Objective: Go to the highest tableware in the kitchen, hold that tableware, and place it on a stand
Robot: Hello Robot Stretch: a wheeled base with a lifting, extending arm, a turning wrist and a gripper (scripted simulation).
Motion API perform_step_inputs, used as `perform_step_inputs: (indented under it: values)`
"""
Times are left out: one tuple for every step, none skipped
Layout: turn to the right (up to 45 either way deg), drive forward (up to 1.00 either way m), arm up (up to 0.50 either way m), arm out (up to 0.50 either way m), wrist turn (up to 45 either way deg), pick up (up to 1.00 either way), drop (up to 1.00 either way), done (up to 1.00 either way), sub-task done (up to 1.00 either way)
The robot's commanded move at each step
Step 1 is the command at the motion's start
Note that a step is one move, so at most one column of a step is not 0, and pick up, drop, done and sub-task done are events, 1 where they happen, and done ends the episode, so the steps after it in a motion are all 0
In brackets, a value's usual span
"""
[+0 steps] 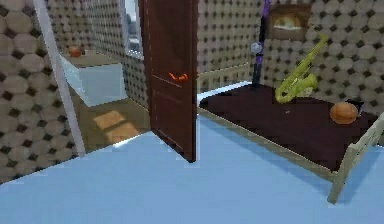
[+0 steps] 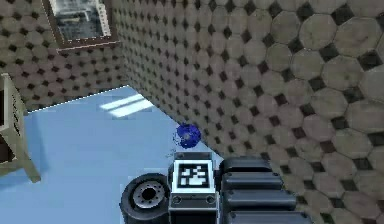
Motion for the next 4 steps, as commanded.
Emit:
perform_step_inputs:
  values:
    - [-21.0, 0.0, 0.0, 0.0, 0.0, 0.0, 0.0, 0.0, 0.0]
    - [0.0, 1.0, 0.0, 0.0, 0.0, 0.0, 0.0, 0.0, 0.0]
    - [0.0, 1.0, 0.0, 0.0, 0.0, 0.0, 0.0, 0.0, 0.0]
    - [-3.0, 0.0, 0.0, 0.0, 0.0, 0.0, 0.0, 0.0, 0.0]
